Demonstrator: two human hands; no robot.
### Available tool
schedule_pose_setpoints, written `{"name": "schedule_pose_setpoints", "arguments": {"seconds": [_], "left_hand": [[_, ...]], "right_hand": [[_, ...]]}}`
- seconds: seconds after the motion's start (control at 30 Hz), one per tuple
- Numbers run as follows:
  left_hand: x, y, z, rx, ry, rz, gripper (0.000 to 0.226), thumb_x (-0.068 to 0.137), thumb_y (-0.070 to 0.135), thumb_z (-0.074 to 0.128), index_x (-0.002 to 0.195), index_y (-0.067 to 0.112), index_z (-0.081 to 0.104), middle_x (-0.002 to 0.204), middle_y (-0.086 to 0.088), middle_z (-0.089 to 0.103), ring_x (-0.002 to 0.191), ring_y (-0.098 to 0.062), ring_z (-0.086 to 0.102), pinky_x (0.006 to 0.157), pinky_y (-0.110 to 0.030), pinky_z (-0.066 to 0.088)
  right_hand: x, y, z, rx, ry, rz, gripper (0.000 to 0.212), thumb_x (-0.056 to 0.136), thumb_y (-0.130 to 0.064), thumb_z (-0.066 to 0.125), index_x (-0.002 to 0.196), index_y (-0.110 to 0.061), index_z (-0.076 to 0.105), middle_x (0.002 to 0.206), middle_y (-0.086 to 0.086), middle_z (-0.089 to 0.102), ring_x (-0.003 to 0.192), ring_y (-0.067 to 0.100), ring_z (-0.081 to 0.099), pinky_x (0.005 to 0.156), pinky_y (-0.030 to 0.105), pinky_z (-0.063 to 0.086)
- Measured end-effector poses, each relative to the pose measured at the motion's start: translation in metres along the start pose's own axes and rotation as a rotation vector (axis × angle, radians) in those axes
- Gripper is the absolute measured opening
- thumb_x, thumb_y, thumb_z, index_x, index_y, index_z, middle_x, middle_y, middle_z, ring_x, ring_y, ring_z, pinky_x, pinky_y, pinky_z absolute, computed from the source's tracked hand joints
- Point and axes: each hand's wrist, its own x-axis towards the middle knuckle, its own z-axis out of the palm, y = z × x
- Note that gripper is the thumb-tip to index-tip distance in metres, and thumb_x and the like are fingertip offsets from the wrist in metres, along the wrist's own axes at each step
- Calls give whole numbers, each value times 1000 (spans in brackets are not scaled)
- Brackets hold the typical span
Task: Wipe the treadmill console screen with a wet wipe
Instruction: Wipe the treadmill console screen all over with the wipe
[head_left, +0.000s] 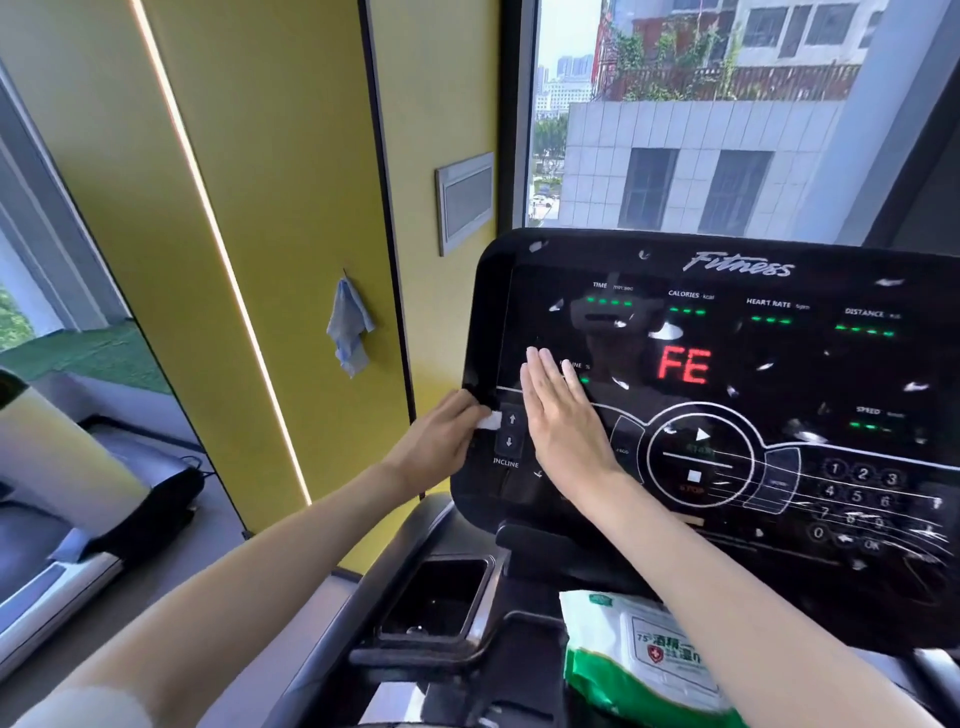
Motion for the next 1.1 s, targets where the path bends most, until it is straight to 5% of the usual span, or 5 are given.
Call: {"name": "schedule_pose_setpoints", "arguments": {"seconds": [0.2,0.6,0.83,1.0,1.1], "left_hand": [[47,-10,-12,-62,254,-189,16,87,-9,48,99,-5,59,88,-16,53,82,-25,48,74,-32,42],[13,-3,2,-63,214,-144,17,88,-6,43,97,-4,58,87,-16,53,81,-24,45,70,-34,41],[-23,13,15,-50,-27,30,26,84,-3,38,98,-5,60,90,-16,56,84,-23,47,72,-31,44],[9,6,7,-65,225,-173,20,81,-17,50,96,-6,59,85,-16,53,78,-23,45,69,-30,41],[-28,16,28,-69,127,-121,21,83,-12,46,97,-1,56,89,-14,55,81,-24,48,65,-38,47]], "right_hand": [[0,-2,-4,45,-22,16,60,84,5,2,136,14,32,146,30,27,138,40,24,112,51,23],[3,-5,-3,88,5,69,57,81,6,22,136,13,33,146,29,30,137,39,27,112,50,25],[4,-2,-1,16,-12,53,54,84,3,31,138,10,32,148,26,28,139,36,25,114,47,21],[2,-5,-1,24,-26,48,65,81,4,-1,138,12,30,148,27,27,139,37,23,114,48,20],[2,-4,0,40,-15,50,63,84,0,1,136,12,35,145,28,31,137,38,28,113,48,21]]}}
